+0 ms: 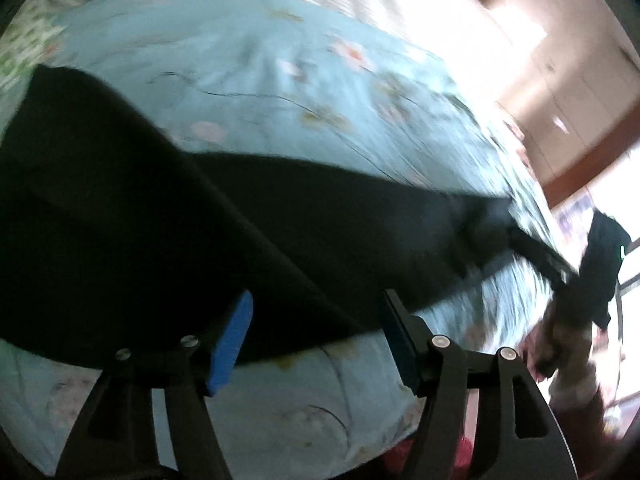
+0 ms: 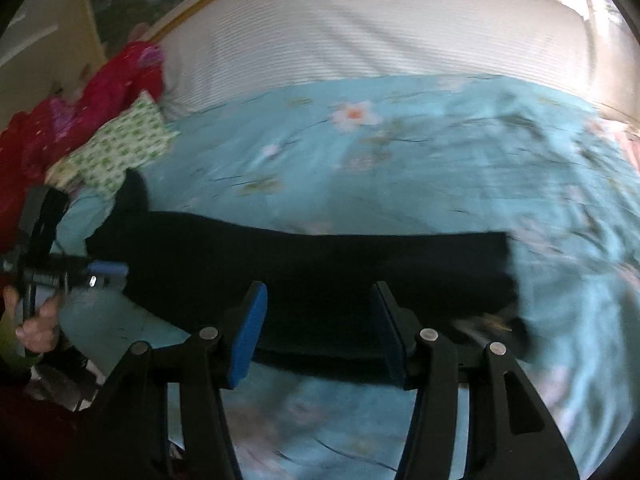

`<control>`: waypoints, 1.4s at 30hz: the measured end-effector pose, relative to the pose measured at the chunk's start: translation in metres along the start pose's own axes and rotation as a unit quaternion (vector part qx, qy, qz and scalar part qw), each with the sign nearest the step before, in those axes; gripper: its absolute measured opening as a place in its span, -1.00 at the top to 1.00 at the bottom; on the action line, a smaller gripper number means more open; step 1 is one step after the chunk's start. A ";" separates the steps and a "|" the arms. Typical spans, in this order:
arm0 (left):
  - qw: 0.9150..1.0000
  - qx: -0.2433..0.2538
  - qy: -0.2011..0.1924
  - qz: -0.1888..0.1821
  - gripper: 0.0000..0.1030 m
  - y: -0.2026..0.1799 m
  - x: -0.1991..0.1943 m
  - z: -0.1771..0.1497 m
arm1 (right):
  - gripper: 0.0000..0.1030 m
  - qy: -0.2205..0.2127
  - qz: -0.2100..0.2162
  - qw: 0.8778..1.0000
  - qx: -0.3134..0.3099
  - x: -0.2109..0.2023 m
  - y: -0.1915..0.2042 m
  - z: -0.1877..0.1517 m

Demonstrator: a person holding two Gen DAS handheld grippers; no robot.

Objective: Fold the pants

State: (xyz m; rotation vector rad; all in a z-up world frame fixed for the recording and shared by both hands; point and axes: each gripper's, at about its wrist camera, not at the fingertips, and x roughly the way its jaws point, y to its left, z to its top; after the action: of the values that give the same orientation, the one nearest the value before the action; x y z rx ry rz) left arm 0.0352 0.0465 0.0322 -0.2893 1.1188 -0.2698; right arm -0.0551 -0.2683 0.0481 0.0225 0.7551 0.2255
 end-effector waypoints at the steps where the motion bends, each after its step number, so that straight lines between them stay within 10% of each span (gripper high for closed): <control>1: 1.000 -0.014 0.006 0.013 -0.39 0.007 -0.001 0.008 | -0.07 0.004 0.011 1.000 0.001 0.008 0.005 0.002; 14: 0.965 -0.144 0.072 0.206 -0.41 0.076 0.022 0.115 | -0.07 0.061 0.152 0.984 -0.062 0.101 0.116 0.024; 17: 0.959 -0.142 0.084 0.232 -0.03 0.082 0.035 0.119 | -0.07 0.077 0.175 0.978 -0.084 0.119 0.139 0.026; 22: 0.966 -0.158 0.055 0.195 0.82 0.098 0.023 0.109 | -0.07 0.113 0.188 0.969 -0.113 0.159 0.171 0.024; 27: 0.973 -0.185 -0.035 0.130 0.90 0.103 -0.023 0.074 | 0.86 0.127 0.192 0.967 -0.110 0.169 0.182 0.026; 42: 0.956 -0.264 -0.120 0.045 0.90 0.135 -0.068 -0.038 | 0.87 0.118 0.164 0.948 -0.247 0.136 0.231 0.010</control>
State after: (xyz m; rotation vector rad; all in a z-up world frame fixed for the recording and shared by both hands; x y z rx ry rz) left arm -0.0178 0.1926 0.0251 -0.7244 0.9445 0.1519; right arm 0.0023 -0.0138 -0.0134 -0.3636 0.9136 0.7426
